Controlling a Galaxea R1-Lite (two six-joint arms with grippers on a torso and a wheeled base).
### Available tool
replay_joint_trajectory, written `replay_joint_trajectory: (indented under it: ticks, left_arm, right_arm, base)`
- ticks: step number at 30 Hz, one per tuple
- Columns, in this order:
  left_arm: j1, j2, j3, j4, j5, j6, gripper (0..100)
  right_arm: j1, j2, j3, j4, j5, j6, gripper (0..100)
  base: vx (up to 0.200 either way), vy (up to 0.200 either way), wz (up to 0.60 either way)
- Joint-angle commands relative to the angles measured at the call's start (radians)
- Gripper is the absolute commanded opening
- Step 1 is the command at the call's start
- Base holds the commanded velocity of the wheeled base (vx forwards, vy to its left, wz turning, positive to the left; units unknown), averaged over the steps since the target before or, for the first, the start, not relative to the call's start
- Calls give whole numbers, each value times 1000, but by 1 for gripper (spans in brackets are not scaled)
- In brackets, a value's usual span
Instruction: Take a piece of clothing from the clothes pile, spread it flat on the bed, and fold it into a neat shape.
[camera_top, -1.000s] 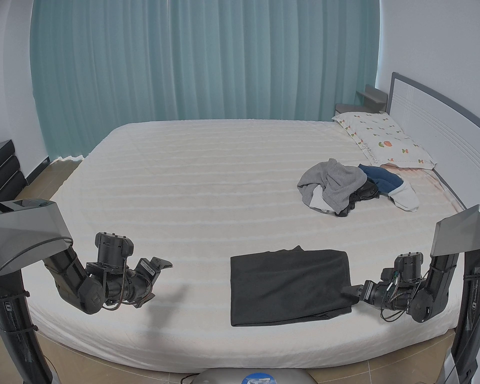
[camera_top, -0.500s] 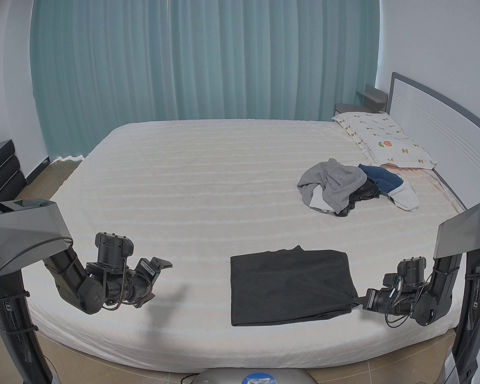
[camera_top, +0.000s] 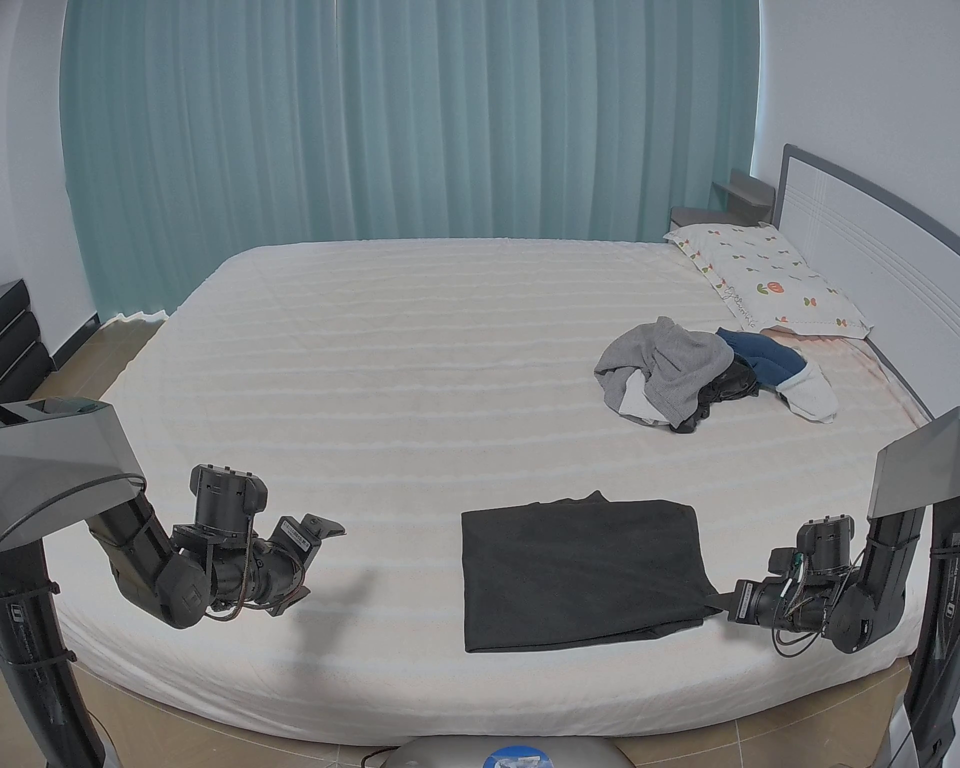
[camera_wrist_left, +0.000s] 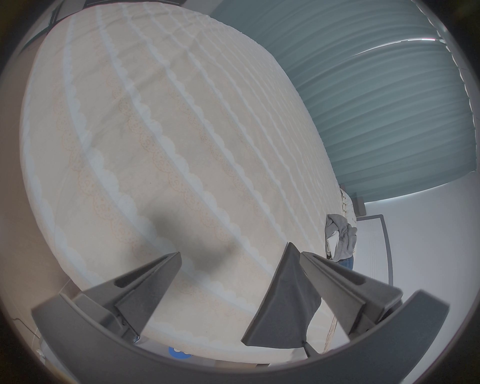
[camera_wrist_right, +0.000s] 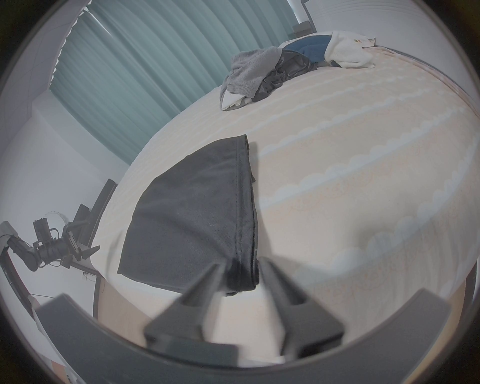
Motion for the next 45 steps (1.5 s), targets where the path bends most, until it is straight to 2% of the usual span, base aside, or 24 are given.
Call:
replay_joint_trajectory:
  ticks: [1,4,8,9,11,17,38,45]
  left_arm:
    - [0,1,0,0,0,-1,100]
    - [0,3,0,0,0,1,100]
    - [-1,3,0,0,0,1,100]
    - [-1,3,0,0,0,1,100]
    - [-1,3,-2,-1,0,1,100]
    - [-3,3,2,-1,3,1,100]
    - [-8,7,-23,-1,6,-8,100]
    - [-9,18,-51,0,6,-8,100]
  right_arm:
    - [-6,-9,-17,-4,6,13,100]
    - [-10,-8,-52,-12,4,89,100]
    - [-19,-8,-117,-10,1,240,100]
    - [-19,-8,-117,-10,1,240,100]
    - [-19,3,-146,-10,1,302,100]
    - [-24,20,-210,5,10,414,100]
    - [-36,37,-235,7,13,422,100]
    - [-38,35,-235,-1,13,424,100]
  base:
    - [0,0,0]
    - [0,0,0]
    - [0,0,0]
    - [0,0,0]
    - [0,0,0]
    - [0,0,0]
    - [-29,0,0]
    - [0,-200,0]
